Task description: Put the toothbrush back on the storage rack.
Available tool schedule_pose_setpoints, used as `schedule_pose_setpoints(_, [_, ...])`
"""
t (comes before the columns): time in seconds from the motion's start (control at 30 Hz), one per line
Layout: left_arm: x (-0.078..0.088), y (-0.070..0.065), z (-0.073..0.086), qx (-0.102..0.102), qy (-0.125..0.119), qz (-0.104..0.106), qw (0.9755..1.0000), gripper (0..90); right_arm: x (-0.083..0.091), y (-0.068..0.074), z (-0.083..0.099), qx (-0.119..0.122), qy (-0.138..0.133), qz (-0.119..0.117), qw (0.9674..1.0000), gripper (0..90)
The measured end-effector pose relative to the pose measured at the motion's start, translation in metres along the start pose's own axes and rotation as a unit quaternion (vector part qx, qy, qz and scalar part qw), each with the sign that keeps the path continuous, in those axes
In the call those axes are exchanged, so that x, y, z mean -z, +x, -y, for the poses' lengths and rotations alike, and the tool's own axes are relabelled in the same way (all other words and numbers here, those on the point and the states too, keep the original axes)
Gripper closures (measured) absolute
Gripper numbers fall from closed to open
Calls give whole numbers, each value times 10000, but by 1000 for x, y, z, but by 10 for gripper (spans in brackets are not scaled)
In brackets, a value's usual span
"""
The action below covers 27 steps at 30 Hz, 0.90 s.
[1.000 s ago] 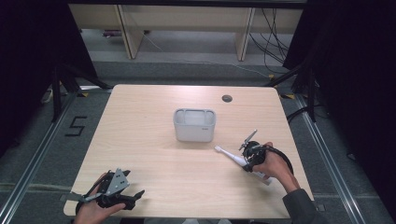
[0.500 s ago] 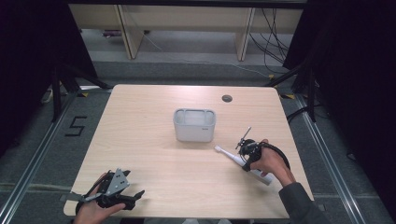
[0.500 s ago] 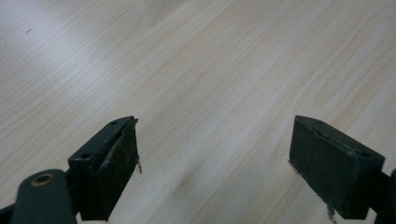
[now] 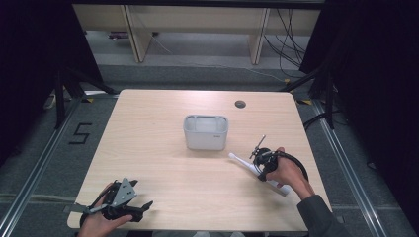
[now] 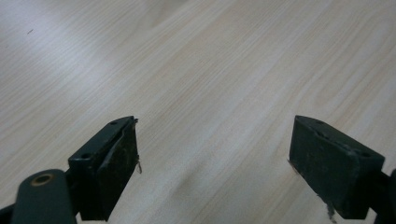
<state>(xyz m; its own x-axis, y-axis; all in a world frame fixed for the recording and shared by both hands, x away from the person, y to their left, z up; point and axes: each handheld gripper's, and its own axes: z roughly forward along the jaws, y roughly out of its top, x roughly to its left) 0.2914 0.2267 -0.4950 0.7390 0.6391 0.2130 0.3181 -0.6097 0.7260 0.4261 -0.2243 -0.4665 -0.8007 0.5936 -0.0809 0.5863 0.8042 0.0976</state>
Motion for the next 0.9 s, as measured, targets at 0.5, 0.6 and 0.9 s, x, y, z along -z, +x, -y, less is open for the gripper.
schedule_pose_setpoints(0.5, [0, 0, 0, 13, 11, -33, 10000, 151, 42, -5, 28, -485, -1236, -10, 9911, 667])
schedule_pose_setpoints(0.6, [0, 0, 0, 36, 4, -13, 10000, 151, 53, -8, 31, -653, -1576, 65, 9853, 667])
schedule_pose_setpoints(0.9, [0, 0, 0, 29, 2, -7, 10000, 151, 70, -18, 28, -916, -2644, 100, 9600, 667])
